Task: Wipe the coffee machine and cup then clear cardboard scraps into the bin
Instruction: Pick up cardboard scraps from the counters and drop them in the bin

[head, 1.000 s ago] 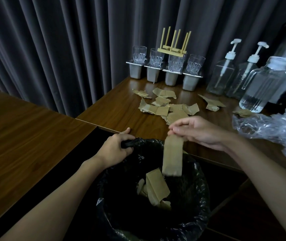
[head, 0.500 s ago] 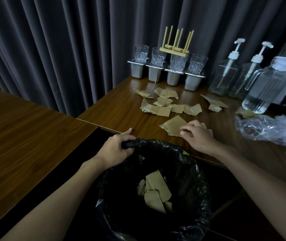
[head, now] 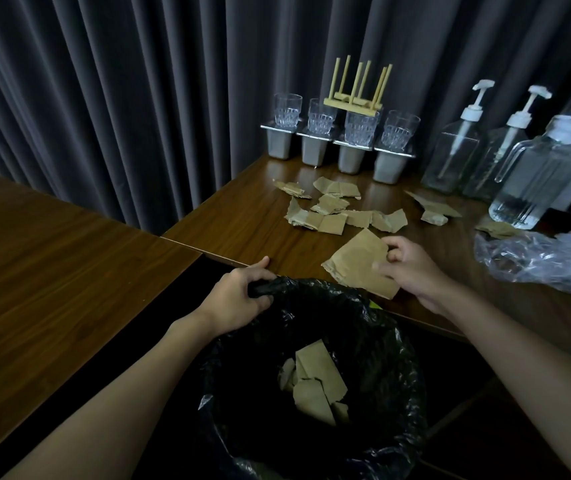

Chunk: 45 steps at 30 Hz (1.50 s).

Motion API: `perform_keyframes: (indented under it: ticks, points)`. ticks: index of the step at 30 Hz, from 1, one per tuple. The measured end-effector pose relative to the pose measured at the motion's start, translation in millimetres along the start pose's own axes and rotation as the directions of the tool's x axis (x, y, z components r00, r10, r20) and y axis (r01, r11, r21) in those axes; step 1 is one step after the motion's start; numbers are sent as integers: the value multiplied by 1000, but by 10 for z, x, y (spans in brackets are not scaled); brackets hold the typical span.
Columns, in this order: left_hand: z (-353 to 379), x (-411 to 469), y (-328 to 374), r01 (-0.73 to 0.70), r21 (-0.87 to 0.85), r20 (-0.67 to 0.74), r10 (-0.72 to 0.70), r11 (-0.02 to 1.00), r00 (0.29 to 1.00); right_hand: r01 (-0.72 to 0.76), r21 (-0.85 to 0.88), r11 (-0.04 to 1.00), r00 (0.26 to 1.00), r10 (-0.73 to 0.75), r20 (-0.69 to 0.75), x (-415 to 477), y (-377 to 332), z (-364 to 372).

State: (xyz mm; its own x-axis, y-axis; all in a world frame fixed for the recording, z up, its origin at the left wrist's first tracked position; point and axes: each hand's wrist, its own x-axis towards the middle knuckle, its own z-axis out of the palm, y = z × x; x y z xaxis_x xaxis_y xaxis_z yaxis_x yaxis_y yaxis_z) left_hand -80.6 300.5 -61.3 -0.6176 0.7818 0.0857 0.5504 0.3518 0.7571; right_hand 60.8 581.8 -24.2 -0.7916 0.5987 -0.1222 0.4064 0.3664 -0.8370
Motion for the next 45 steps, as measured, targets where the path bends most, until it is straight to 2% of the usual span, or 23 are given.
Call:
perform_keyframes:
  ticks: [3, 5, 8, 10, 13, 17, 21, 24, 29, 32, 40, 45]
  points:
    - [-14, -4, 21, 15, -3, 9, -15, 1000, 1000, 29, 265, 964, 999, -38, 30, -60, -114, -78]
    - [-15, -6, 25, 23, -10, 10, -23, 1000, 1000, 57, 329, 942, 989, -99, 113, -133, -209, -110]
    - [-18, -6, 24, 35, -19, 4, -35, 999, 999, 38, 285, 958, 913, -149, 380, -236, -294, -104]
    - [-28, -1, 21, 30, -30, 16, -29, 999, 999, 71, 175, 982, 873, -146, 465, -241, -289, -68]
    - [-61, 12, 3, 20, -32, 24, -19, 999, 1000, 184, -2, 983, 926, -173, 335, -136, -257, 12]
    - [-115, 17, -32, 36, -13, 12, -36, 999, 999, 238, -226, 944, 954, -185, 234, 138, -141, 173]
    - [-117, 16, -43, 29, -20, 28, -28, 999, 999, 256, -281, 925, 964, -225, 138, 348, -49, 407]
    - [-108, 27, -45, 37, -23, 25, -37, 999, 999, 338, -476, 812, 935, -345, 76, 484, -3, 530]
    - [-105, 28, -63, 38, -51, 26, -37, 998, 999, 357, -601, 715, 924, -366, 114, 671, -29, 581]
    - [-102, 28, -79, 41, -52, 16, -40, 998, 999, 369, -620, 692, 908, -412, 81, 686, -6, 602]
    - [-115, 17, -9, 29, -42, 24, -28, 999, 999, 403, -677, 616, 880, -464, 102, 689, 53, 620]
    - [-115, 3, 16, 32, -42, 20, -31, 999, 999, 354, -765, 538, 913, -376, 158, 726, 66, 643]
